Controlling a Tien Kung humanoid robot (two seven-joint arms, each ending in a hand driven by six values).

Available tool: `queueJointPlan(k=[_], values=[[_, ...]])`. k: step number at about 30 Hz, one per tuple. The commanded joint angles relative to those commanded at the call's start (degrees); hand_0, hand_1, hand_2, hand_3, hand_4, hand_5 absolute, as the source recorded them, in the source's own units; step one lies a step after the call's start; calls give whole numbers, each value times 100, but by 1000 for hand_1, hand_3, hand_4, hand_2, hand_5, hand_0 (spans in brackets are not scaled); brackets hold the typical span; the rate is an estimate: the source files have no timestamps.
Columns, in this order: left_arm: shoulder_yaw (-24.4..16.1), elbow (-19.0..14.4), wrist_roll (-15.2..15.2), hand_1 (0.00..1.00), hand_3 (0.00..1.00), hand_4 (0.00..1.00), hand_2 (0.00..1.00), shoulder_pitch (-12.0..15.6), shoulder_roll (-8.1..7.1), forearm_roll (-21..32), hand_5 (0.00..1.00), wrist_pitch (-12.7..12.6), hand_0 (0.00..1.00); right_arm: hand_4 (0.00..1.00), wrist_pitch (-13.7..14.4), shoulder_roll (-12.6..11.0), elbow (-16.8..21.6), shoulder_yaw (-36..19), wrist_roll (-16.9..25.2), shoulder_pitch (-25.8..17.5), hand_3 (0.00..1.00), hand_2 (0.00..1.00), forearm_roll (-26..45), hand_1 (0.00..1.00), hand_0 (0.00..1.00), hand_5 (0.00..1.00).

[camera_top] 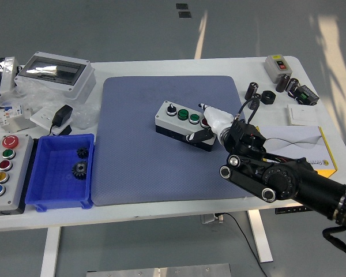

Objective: Pick up the button,place it on the desk,press the button,press the button

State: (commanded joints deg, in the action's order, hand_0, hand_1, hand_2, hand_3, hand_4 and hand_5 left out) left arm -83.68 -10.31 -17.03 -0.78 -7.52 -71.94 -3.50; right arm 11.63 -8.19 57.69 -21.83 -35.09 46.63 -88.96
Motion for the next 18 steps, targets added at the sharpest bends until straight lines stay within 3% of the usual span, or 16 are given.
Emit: queueJointPlan(k=[7,8,13,14,18], values=[[-4,0,8,594,604,608,553,-13,-4,-24,193,7,629,998,31,32,-126,198,40,47,998,966,15,944,911,425],[-5,0,9,594,605,608,553,-14,-4,-28,191,8,629,862,57,31,-146,227,53,50,872,695,14,671,500,223],[-9,0,11,594,605,608,553,-10,-6,-38,191,10,629,862,208,17,-196,326,124,55,872,695,-40,671,500,223],[-9,0,12,595,604,606,553,-10,-6,-39,192,10,629,600,236,15,-200,339,141,55,659,513,-47,492,317,129],[-6,0,19,595,604,606,553,-7,-3,-47,192,15,629,600,347,-3,-196,380,197,53,659,513,-121,492,317,129]])
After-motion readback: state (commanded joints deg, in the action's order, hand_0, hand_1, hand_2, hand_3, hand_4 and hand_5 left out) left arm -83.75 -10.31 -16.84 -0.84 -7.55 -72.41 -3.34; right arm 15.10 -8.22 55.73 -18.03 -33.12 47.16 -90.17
